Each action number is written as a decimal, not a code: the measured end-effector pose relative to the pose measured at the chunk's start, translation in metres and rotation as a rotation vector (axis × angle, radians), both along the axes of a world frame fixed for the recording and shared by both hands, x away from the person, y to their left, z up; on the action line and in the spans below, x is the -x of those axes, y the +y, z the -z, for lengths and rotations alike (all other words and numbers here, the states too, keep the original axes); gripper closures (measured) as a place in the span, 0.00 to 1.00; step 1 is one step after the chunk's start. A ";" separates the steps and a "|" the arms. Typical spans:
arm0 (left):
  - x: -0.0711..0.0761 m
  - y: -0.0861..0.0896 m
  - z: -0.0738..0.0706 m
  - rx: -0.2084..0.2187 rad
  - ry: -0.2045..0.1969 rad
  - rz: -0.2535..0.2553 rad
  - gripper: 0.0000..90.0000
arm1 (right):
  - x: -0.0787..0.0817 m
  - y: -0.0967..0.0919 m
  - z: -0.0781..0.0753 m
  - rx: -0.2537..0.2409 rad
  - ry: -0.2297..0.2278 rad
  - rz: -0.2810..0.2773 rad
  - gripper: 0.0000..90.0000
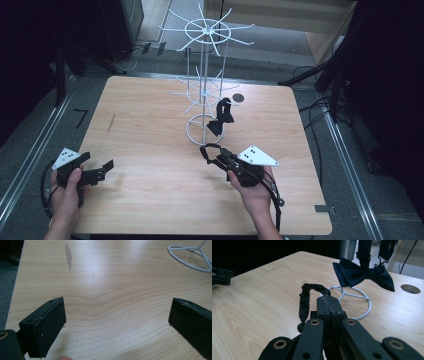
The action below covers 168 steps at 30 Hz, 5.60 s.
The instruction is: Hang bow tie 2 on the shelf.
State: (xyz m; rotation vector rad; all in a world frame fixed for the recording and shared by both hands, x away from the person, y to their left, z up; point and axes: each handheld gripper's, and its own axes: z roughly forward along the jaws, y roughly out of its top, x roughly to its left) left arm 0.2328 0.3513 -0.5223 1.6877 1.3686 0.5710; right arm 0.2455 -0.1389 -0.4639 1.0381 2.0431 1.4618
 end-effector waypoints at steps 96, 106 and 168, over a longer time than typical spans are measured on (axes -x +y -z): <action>0.001 0.000 0.000 0.000 -0.001 0.004 0.02 | -0.011 0.007 -0.072 -0.084 -0.167 0.008 1.00; 0.000 0.000 0.000 0.001 -0.001 0.003 0.02 | -0.017 0.009 -0.075 -0.083 -0.168 0.011 1.00; 0.000 0.001 0.000 0.004 -0.003 0.003 0.02 | -0.068 0.025 -0.055 -0.056 -0.107 0.084 1.00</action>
